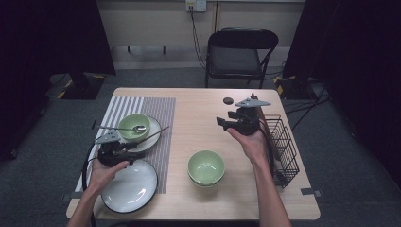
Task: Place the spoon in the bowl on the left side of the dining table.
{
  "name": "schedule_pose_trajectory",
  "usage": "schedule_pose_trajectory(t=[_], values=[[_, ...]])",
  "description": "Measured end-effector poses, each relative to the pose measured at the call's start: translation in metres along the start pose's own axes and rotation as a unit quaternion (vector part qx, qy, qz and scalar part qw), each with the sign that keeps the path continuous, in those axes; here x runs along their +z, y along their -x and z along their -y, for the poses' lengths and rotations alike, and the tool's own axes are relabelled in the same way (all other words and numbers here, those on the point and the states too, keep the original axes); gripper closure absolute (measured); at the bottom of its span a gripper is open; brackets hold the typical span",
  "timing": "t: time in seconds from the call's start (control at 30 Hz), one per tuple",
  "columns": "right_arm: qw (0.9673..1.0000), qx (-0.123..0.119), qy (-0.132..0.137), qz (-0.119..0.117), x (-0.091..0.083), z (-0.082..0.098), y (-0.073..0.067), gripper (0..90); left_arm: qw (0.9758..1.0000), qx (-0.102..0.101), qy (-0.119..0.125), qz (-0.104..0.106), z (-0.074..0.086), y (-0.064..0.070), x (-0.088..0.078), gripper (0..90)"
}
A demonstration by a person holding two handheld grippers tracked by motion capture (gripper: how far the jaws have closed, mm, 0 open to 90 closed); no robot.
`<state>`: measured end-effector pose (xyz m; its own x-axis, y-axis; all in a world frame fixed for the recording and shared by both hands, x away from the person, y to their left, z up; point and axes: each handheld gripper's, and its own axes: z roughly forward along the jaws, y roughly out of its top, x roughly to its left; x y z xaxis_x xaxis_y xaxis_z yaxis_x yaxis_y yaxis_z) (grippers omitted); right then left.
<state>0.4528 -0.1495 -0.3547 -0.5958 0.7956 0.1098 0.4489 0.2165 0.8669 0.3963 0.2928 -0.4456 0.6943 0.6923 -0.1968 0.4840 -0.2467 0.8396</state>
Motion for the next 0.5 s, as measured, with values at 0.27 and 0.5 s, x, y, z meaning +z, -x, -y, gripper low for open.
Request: schedule_pose_trajectory(t=[0.27, 0.5], values=[[0.9996, -0.013, 0.022, -0.013, -0.021, -0.022, 0.002, 47.9, 1.0000, 0.000, -0.002, 0.001, 0.000, -0.001, -0.001, 35.2], [0.9996, -0.011, 0.022, -0.012, -0.040, -0.030, 0.017, 50.2, 1.0000, -0.002, -0.001, 0.001, 0.001, -0.002, -0.001, 35.2]])
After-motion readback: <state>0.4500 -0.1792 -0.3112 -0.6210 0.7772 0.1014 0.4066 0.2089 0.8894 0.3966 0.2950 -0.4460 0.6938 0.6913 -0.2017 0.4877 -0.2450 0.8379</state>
